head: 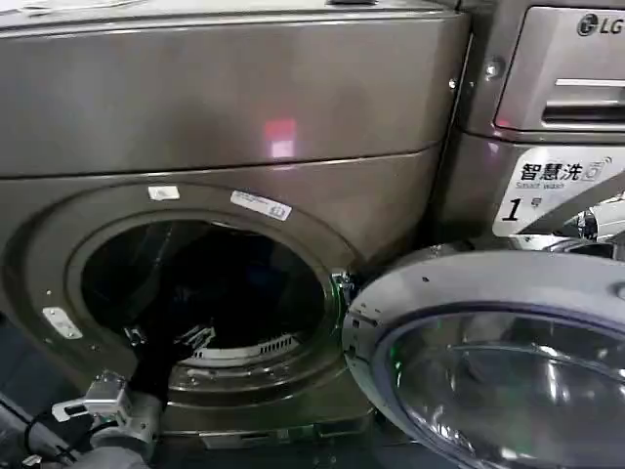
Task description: Grasp the clothes from the dryer.
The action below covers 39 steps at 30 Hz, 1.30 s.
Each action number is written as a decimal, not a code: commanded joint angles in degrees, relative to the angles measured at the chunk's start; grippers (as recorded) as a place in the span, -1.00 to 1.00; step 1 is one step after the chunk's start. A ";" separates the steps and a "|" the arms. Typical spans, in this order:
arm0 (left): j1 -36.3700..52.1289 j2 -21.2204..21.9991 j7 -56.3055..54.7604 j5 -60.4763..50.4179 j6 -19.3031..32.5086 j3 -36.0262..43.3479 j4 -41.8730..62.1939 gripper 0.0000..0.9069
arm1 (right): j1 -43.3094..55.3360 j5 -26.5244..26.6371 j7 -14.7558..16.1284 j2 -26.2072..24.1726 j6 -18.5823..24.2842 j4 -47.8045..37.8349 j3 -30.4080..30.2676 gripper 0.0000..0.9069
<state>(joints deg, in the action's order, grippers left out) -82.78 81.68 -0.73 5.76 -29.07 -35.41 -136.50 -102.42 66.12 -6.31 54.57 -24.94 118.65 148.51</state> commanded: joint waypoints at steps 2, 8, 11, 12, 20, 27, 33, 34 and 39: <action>10.85 -1.07 -0.25 1.08 2.95 0.34 10.67 1.00 | -1.26 1.80 1.56 0.13 -1.77 1.69 3.55 1.00; 22.70 -0.79 0.27 1.09 6.29 3.47 23.79 1.00 | -3.43 1.79 1.96 -0.48 -0.50 0.60 6.87 1.00; 29.57 -1.07 0.26 1.38 7.38 5.22 32.35 1.00 | -3.20 1.99 2.52 -0.32 0.12 0.77 7.04 1.00; 31.93 -1.18 0.24 1.47 7.56 5.72 35.04 1.00 | -3.15 1.96 2.56 -0.32 0.11 0.77 7.05 1.00; 46.37 -1.26 -0.02 0.80 11.99 9.67 57.89 1.00 | -3.37 1.95 2.19 -0.36 0.81 -0.47 7.99 1.00; 57.35 -5.10 5.80 -1.42 10.26 17.22 71.21 1.00 | -3.91 1.65 1.94 -1.31 0.82 -2.13 8.58 1.00; 68.23 -9.10 22.86 -8.91 7.68 28.73 84.96 1.00 | -3.50 1.62 1.93 -1.67 0.84 -2.41 8.17 1.00; 69.86 -9.08 24.44 -11.20 8.00 30.68 87.41 1.00 | -3.46 1.62 1.93 -1.76 0.84 -2.52 8.15 1.00; 78.83 -7.75 31.05 -22.03 9.73 40.97 102.57 1.00 | -3.09 1.59 1.95 -1.95 0.91 -3.14 8.19 1.00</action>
<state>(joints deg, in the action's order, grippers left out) -19.43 74.85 16.46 -2.41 -20.09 -9.90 -57.76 -105.54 67.71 -4.38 52.69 -24.08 115.81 156.59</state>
